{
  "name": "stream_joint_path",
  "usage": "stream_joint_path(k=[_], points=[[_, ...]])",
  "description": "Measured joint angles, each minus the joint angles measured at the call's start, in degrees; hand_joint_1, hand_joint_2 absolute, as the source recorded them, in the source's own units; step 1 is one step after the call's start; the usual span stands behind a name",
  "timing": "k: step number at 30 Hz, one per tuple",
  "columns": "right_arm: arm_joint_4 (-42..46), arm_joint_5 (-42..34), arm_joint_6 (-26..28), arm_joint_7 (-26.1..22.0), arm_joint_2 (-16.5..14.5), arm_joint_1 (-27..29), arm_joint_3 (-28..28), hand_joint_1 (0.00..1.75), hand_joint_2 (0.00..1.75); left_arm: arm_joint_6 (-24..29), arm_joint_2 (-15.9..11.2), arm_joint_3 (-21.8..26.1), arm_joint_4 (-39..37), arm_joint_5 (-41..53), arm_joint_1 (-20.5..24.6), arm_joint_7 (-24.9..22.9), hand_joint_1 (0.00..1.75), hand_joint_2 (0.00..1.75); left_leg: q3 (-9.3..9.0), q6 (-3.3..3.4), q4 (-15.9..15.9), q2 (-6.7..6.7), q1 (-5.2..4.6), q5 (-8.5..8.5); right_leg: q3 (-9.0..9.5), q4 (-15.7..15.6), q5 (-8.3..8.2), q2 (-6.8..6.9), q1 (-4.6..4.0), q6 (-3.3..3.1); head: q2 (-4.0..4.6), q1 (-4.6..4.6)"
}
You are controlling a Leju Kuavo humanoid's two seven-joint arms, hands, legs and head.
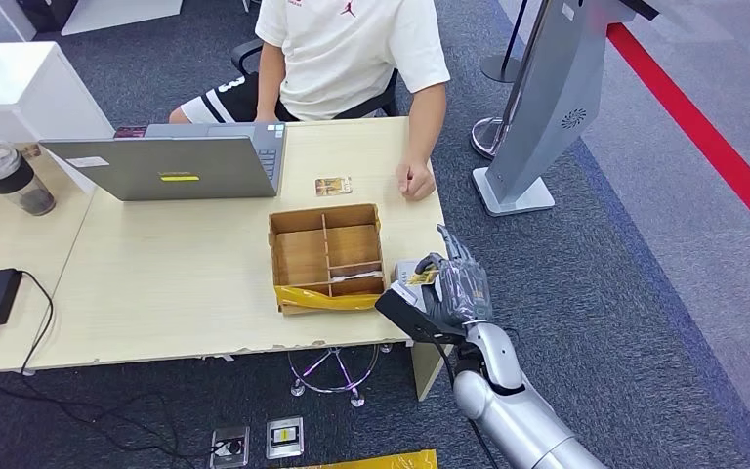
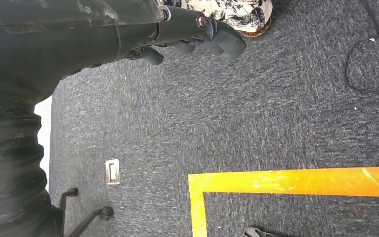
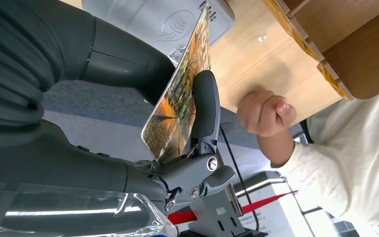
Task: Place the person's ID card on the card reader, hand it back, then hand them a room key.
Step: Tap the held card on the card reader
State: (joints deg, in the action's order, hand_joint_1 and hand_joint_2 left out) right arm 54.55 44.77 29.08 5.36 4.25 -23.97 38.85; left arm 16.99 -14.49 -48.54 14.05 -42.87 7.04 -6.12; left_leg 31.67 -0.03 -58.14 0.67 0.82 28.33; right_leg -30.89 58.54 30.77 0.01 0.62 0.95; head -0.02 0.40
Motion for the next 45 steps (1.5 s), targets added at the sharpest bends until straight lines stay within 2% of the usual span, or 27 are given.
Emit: stream_joint_path(k=[9,17,36,45], points=[[-5.19,-3.44,2.43,-0.74,-0.61,-0.49,0.44,1.75,1.75,0.03,0.0,0.0,0.0,0.43,-0.01,0.0,0.0,1.75,0.0,0.0,0.0,0.0,0.0,0.0,0.0,0.0,0.0,0.0,0.0,0.0,0.0,0.01],[-8.94,-3.18,2.49,-0.43,-1.26,-0.75,0.48,1.75,1.75,0.34,0.0,0.0,0.0,-0.01,-0.01,-0.02,0.0,1.75,0.0,0.0,0.0,0.0,0.0,0.0,0.0,0.0,0.0,0.0,0.0,0.0,0.0,0.01],[-17.17,-4.03,5.26,-2.57,-4.88,-2.27,0.96,1.75,1.75,0.89,0.0,0.04,0.0,-1.21,-0.01,-1.68,0.0,1.75,-0.05,0.0,0.0,-0.01,0.0,0.0,0.03,0.0,0.0,-0.01,0.0,0.0,0.0,0.01],[-18.24,-5.74,7.54,-1.1,-3.93,-3.83,1.07,1.75,1.75,0.86,-0.02,0.04,0.0,-0.39,-0.03,-1.63,0.0,1.75,-0.06,0.0,0.0,-0.02,-0.01,-0.01,0.04,0.0,-0.01,-0.01,0.01,0.0,0.0,0.01]])
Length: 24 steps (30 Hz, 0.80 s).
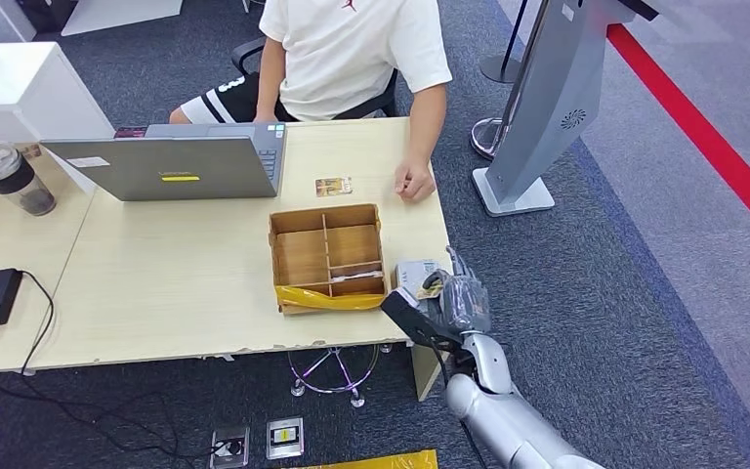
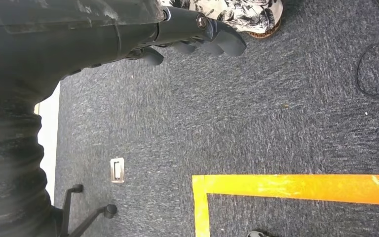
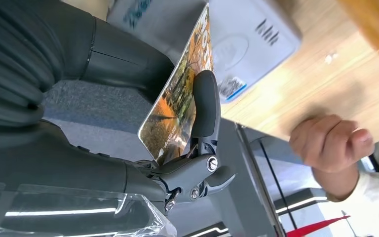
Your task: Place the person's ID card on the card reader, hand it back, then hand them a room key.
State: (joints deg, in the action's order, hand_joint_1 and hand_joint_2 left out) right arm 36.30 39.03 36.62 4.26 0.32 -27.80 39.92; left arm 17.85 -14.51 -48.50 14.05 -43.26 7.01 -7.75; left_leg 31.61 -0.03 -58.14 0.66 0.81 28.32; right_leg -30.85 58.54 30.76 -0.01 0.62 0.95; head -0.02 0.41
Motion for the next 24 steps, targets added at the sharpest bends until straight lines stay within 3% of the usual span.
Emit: stream_joint_path(k=[5,9,17,24], points=[[2.79,-4.65,0.49,-0.05,2.05,-0.27,-1.36,1.75,1.75,0.01,-0.06,0.0,0.01,0.62,-0.02,0.09,0.0,1.75,0.01,0.0,0.0,0.0,-0.01,0.0,-0.01,0.0,0.0,0.0,0.01,0.0,0.0,0.0],[10.57,-6.04,1.9,0.99,4.72,0.15,-3.67,1.75,1.75,0.01,-0.2,0.0,0.0,1.02,-0.04,0.1,0.0,1.75,0.0,0.0,-0.01,0.0,-0.01,0.0,-0.01,0.0,0.0,0.0,0.01,0.0,0.0,-0.01],[33.89,2.35,2.72,6.23,8.89,2.3,-8.95,1.75,1.75,0.04,-0.27,0.0,0.0,1.07,-0.14,0.1,0.0,1.75,0.01,0.0,-0.01,-0.05,0.0,0.01,-0.02,0.0,0.0,-0.03,0.0,0.0,0.0,-0.01],[47.25,4.62,-0.53,6.15,9.9,1.67,-10.12,1.75,1.75,-0.03,-0.15,0.0,0.0,1.48,-0.07,0.1,0.0,1.75,0.0,0.0,-0.01,-0.08,0.0,0.0,0.0,0.0,-0.01,-0.02,0.0,-0.01,0.0,0.0]])
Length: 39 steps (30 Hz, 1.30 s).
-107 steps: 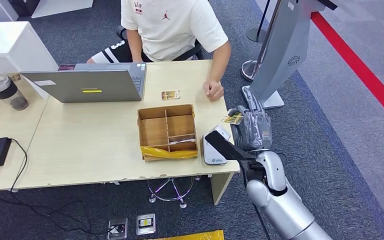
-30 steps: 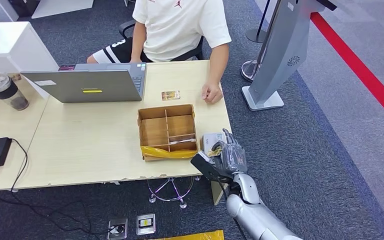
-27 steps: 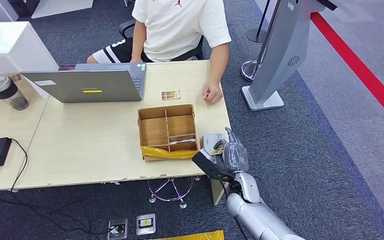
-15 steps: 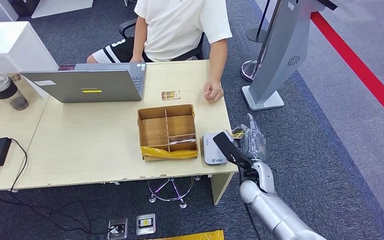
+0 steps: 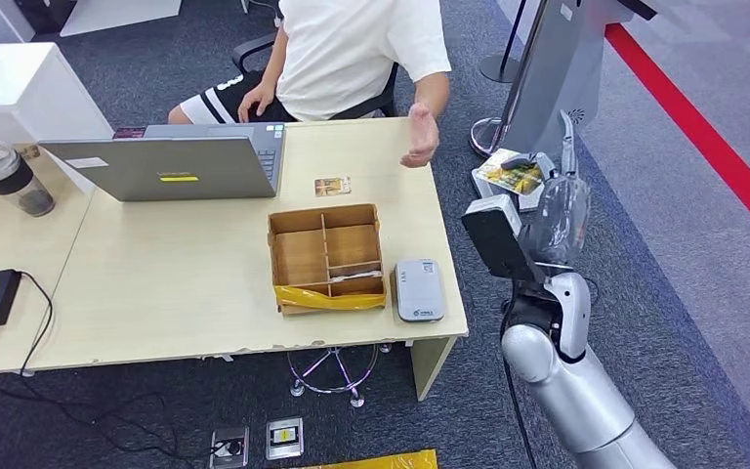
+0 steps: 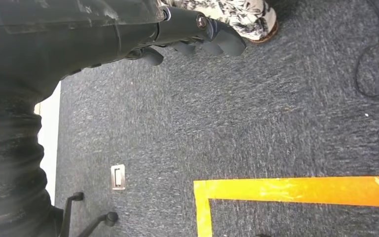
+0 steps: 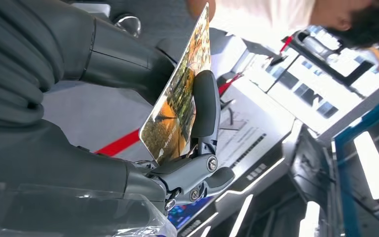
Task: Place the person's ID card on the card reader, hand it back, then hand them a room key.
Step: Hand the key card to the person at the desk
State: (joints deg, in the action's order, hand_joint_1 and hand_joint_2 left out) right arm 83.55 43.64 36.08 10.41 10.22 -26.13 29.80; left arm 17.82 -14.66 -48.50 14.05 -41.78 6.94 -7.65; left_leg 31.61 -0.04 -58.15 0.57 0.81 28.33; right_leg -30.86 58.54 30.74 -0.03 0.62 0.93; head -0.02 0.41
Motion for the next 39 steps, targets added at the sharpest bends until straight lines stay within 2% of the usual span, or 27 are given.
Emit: stream_joint_path(k=[5,9,12,15,20,24,32,36,39], points=[[2.08,0.83,-5.29,-1.17,-1.06,-2.78,1.36,1.75,1.75,-0.11,0.02,0.0,0.0,0.45,0.06,0.2,0.0,1.75,0.01,0.0,0.0,0.0,0.0,-0.01,0.02,0.02,-0.01,0.0,0.0,-0.02,0.0,0.01],[0.8,4.19,-13.89,0.49,-3.08,-7.32,4.14,1.75,1.75,-0.79,0.08,-0.02,0.0,1.45,0.17,1.13,0.0,1.75,0.04,-0.01,0.01,0.0,0.0,-0.01,-0.02,0.08,-0.01,0.0,0.0,-0.02,0.0,-0.01],[-4.31,9.48,-19.1,2.35,-5.45,-12.74,6.74,1.75,1.75,-1.22,0.25,-0.05,0.0,2.64,0.46,1.54,0.0,1.75,0.09,-0.07,0.01,0.04,0.0,-0.06,-0.06,0.13,-0.01,0.02,-0.01,-0.02,0.0,0.0],[-12.33,11.96,-21.45,2.61,-8.75,-17.81,8.59,1.75,1.75,-1.15,0.38,-0.09,0.01,3.23,0.83,1.8,0.0,1.75,0.12,-0.12,0.01,0.15,0.02,-0.12,-0.07,0.15,-0.01,0.11,-0.03,-0.03,0.0,-0.01],[-24.93,16.62,-23.43,2.83,-13.53,-23.05,11.29,1.75,1.75,-1.6,0.61,-0.17,0.0,3.98,1.26,1.95,0.0,1.75,0.16,-0.13,0.01,0.25,0.04,-0.13,-0.09,0.15,-0.01,0.2,-0.05,-0.04,0.0,0.0],[-32.66,20.3,-23.24,4.16,-16.18,-24.85,12.86,1.75,1.75,-1.96,0.81,-0.81,0.0,4.55,1.45,1.95,0.0,1.75,0.18,-0.13,0.0,0.28,0.04,-0.13,-0.11,0.14,0.0,0.2,-0.06,-0.04,0.0,0.02],[-41.4,24.66,-23.14,5.21,-19.33,-25.96,14.85,1.75,1.75,-2.46,0.85,-1.42,0.0,3.91,1.3,1.55,0.0,1.75,0.18,-0.14,0.0,0.27,0.04,-0.13,-0.11,0.13,-0.01,0.18,-0.05,-0.04,0.0,0.02],[-44.58,28.91,-23.1,5.83,-20.94,-25.97,16.07,1.75,1.75,-2.47,0.85,-1.46,0.0,2.46,1.1,-0.58,0.0,1.75,0.17,-0.14,0.01,0.25,0.05,-0.13,-0.14,0.13,-0.01,0.15,-0.06,-0.04,0.0,0.01],[-46.54,31.68,-23.09,6.7,-21.59,-25.96,16.93,0.44,1.75,-2.42,0.85,-1.46,0.0,2.33,0.99,-2.2,0.0,1.75,0.18,-0.14,0.0,0.24,0.06,-0.13,-0.17,0.13,0.0,0.15,-0.07,-0.05,0.0,0.01]])
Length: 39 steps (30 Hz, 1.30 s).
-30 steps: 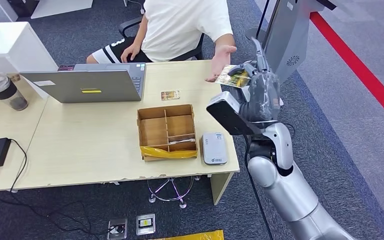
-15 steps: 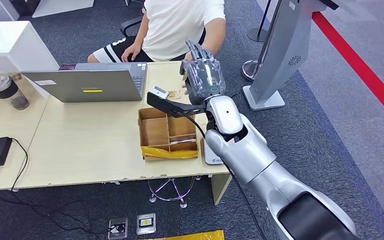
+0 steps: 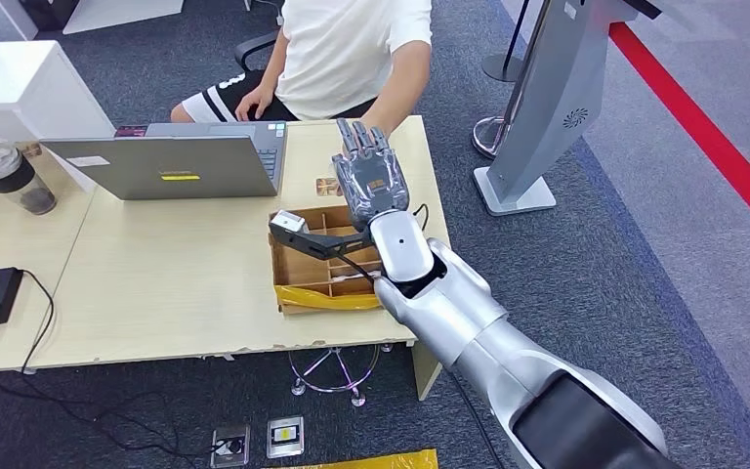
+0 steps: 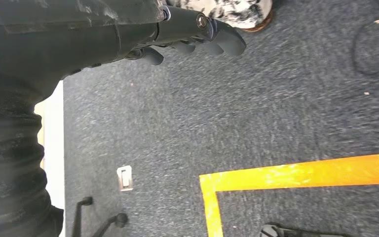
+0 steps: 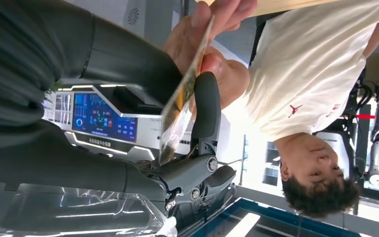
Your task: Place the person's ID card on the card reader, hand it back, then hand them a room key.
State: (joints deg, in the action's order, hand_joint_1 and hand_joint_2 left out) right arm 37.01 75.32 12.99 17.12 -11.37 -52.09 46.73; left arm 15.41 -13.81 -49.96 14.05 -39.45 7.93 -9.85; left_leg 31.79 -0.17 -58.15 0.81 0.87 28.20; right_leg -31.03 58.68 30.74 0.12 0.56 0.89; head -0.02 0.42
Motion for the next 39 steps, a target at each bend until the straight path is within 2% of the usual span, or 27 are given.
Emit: stream_joint_path(k=[1,5,11,16,22,25,30,35,39], points=[[-0.55,0.49,0.17,0.23,-0.05,0.01,0.17,0.0,1.75,0.01,0.01,0.0,0.0,0.0,-0.04,-0.27,0.0,1.75,0.0,0.0,0.0,0.0,0.0,0.0,0.0,0.0,0.0,0.01,0.0,0.0,0.0,0.0],[-2.0,1.36,2.62,-0.08,0.03,0.23,0.65,0.0,1.75,0.1,0.04,0.0,0.0,-0.07,-0.17,-0.78,0.0,1.75,0.0,0.0,0.0,-0.03,0.0,0.0,0.0,-0.01,0.01,-0.06,0.01,-0.01,0.0,0.01],[-2.59,-0.42,7.63,-3.45,0.09,1.98,0.47,0.0,1.75,0.31,0.11,0.0,0.0,-0.45,-0.31,-2.08,0.0,1.75,-0.02,0.0,0.0,-0.05,0.0,0.0,0.0,-0.01,0.0,-0.09,0.01,-0.01,0.0,0.01],[2.29,-0.9,7.1,-4.48,1.26,5.25,-0.51,0.0,1.75,0.68,0.11,0.0,0.0,-0.77,-0.45,-2.18,0.0,1.75,-0.05,0.0,-0.01,-0.06,0.0,0.0,-0.01,-0.01,0.0,-0.09,0.0,-0.01,0.0,0.0],[16.1,-4.11,3.55,-3.47,6.02,11.47,-3.3,0.0,1.75,0.72,-0.01,0.0,0.0,-0.75,-0.76,-1.4,0.0,1.75,-0.06,0.0,-0.01,-0.07,-0.01,0.01,-0.02,-0.04,0.0,-0.1,0.01,-0.01,0.0,0.01],[23.17,-7.52,3.43,-3.28,9.15,15.25,-5.57,0.0,1.75,0.78,-0.16,0.0,0.0,-0.77,-0.91,-0.77,0.0,1.75,-0.06,0.01,-0.01,-0.07,-0.02,0.01,0.0,-0.08,0.0,-0.1,0.02,-0.01,0.0,0.0],[32.62,-11.6,5.4,-3.32,14.04,21.13,-9.71,0.0,1.75,1.26,-0.49,0.0,0.0,-0.93,-1.05,-0.24,0.0,1.75,-0.06,0.0,-0.01,-0.12,-0.02,0.03,0.0,-0.09,-0.01,-0.11,0.03,-0.01,0.0,0.0],[37.92,-12.62,6.1,-3.32,16.54,23.74,-11.89,0.0,1.75,1.47,-0.57,0.0,0.0,-1.12,-1.0,-0.17,0.0,1.75,-0.1,-0.02,-0.01,-0.26,0.0,0.04,-0.02,-0.08,-0.03,-0.16,0.0,-0.02,0.0,-0.01],[41.0,-19.09,12.21,-3.53,18.63,26.44,-13.52,0.0,1.75,2.71,-0.61,0.04,0.0,-2.09,-1.02,-0.03,0.0,1.75,-0.09,-0.02,-0.01,-0.24,0.0,0.04,0.0,-0.08,-0.02,-0.16,0.0,-0.02,0.0,-0.01]])
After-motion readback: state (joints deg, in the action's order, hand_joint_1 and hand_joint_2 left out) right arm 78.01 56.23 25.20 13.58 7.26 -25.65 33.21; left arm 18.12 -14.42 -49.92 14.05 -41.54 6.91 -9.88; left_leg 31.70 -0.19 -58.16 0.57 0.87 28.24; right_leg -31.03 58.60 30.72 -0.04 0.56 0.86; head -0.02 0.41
